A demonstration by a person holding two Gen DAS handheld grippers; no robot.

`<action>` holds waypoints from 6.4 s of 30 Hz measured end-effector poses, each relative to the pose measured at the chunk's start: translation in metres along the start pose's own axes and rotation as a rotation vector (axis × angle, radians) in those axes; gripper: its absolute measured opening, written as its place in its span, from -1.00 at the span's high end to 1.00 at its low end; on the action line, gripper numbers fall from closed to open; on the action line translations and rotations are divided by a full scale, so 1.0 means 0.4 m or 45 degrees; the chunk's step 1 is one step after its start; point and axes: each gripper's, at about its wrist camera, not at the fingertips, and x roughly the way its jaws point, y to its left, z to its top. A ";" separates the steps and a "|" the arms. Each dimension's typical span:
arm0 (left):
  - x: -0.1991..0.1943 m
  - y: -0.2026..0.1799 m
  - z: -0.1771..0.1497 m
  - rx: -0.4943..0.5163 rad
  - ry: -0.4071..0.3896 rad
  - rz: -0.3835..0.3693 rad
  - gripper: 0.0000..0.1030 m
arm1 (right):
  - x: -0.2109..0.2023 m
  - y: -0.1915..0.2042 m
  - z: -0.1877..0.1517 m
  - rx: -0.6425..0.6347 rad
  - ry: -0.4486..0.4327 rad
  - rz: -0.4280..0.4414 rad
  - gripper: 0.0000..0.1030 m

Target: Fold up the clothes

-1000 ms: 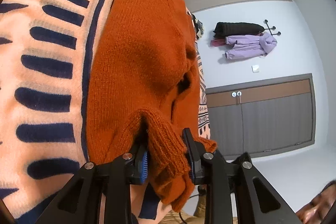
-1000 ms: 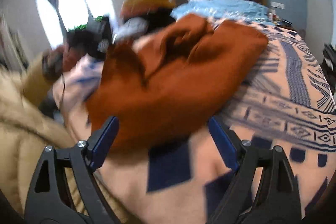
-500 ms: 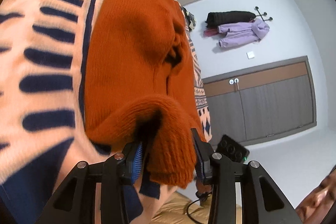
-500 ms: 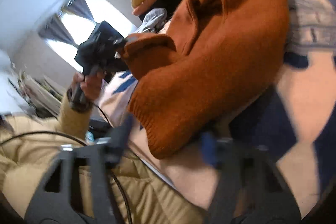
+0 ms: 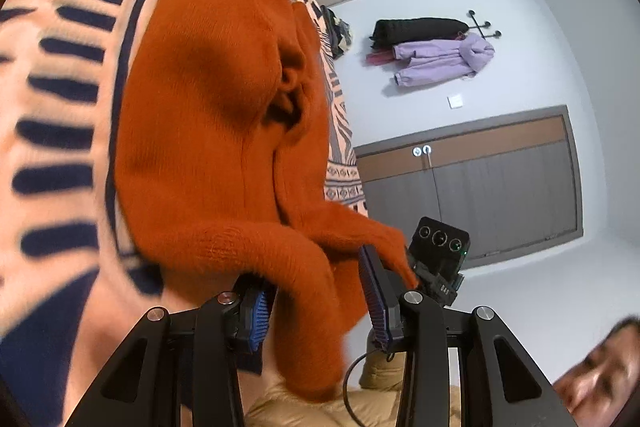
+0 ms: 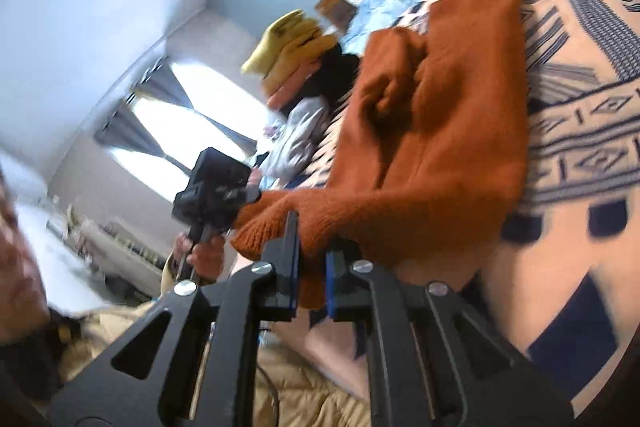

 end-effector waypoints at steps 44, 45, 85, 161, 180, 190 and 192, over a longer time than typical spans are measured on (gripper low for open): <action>0.050 0.036 0.075 0.439 -0.005 0.386 -0.13 | 0.078 -0.105 0.048 -0.262 0.021 -0.340 0.67; 0.047 0.040 0.072 0.424 -0.003 0.377 0.00 | 0.075 -0.109 0.046 -0.249 0.023 -0.333 0.67; 0.054 0.041 0.058 0.120 0.049 0.401 0.01 | 0.084 -0.111 0.014 -0.252 0.175 -0.539 0.40; 0.205 -0.138 -0.017 1.301 0.065 1.039 0.36 | 0.209 0.074 0.038 -1.053 0.234 -0.771 0.44; 0.127 -0.375 0.350 1.231 -0.129 1.125 0.54 | 0.213 0.127 0.464 -0.973 0.109 -0.688 0.55; 0.208 -0.243 0.583 0.989 -0.103 1.185 0.54 | 0.345 -0.083 0.650 -0.742 0.244 -0.718 0.55; 0.225 -0.214 0.607 0.954 -0.101 1.194 0.54 | 0.368 -0.124 0.669 -0.706 0.278 -0.724 0.55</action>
